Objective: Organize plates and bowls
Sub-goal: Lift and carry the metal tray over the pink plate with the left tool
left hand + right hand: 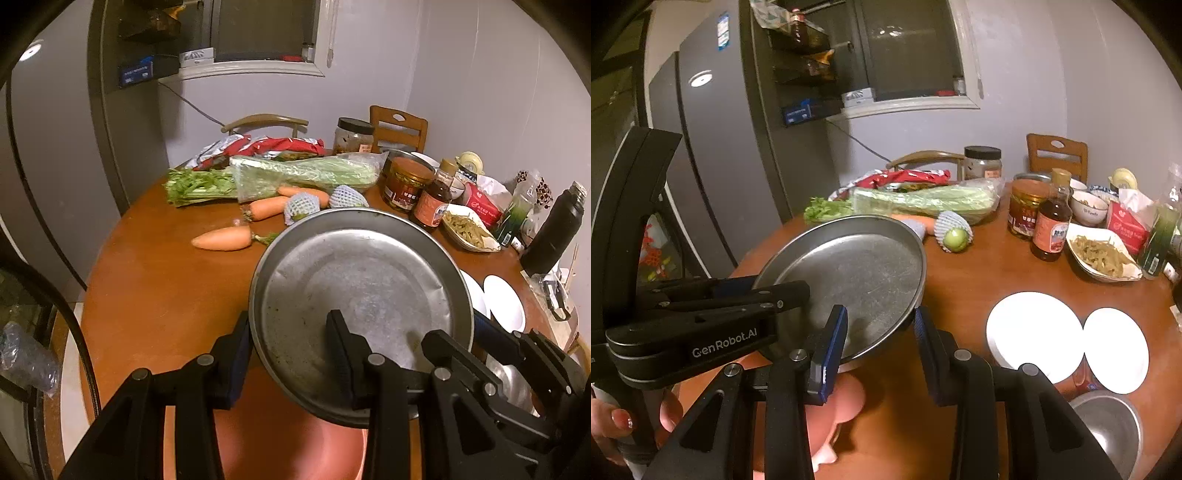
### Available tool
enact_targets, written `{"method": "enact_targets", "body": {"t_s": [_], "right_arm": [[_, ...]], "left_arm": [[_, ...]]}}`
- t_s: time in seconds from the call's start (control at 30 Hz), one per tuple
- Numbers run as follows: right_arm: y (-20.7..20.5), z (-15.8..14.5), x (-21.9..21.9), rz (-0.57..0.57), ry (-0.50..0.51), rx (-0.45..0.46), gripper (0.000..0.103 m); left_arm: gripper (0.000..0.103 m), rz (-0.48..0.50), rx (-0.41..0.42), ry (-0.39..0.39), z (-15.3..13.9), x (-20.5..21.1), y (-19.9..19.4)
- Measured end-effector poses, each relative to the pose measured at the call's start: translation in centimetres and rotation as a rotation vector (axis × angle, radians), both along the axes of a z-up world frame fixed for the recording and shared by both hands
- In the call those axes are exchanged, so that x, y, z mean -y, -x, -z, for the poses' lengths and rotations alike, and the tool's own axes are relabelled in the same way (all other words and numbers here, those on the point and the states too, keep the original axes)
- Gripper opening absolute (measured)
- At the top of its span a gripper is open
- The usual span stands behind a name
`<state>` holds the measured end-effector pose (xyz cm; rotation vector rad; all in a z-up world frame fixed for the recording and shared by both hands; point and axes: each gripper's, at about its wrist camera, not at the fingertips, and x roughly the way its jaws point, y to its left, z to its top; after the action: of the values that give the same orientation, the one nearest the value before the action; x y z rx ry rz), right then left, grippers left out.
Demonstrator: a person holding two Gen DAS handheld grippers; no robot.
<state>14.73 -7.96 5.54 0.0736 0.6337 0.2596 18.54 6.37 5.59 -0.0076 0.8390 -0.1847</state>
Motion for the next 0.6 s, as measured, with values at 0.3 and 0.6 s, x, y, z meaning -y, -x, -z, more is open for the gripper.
{"method": "enact_targets", "body": {"t_s": [0.3, 0.6], "right_arm": [[2.9, -0.5, -1.3, -0.037, 0.002, 0.009, 0.039], [5.2, -0.5, -2.5, -0.071, 0.003, 0.003, 0.040]], "left_arm": [[0.040, -0.030, 0.024, -0.005, -0.5, -1.6, 3.5], [0.040, -0.052, 0.035, 0.006, -0.5, -3.1, 6.6]]}}
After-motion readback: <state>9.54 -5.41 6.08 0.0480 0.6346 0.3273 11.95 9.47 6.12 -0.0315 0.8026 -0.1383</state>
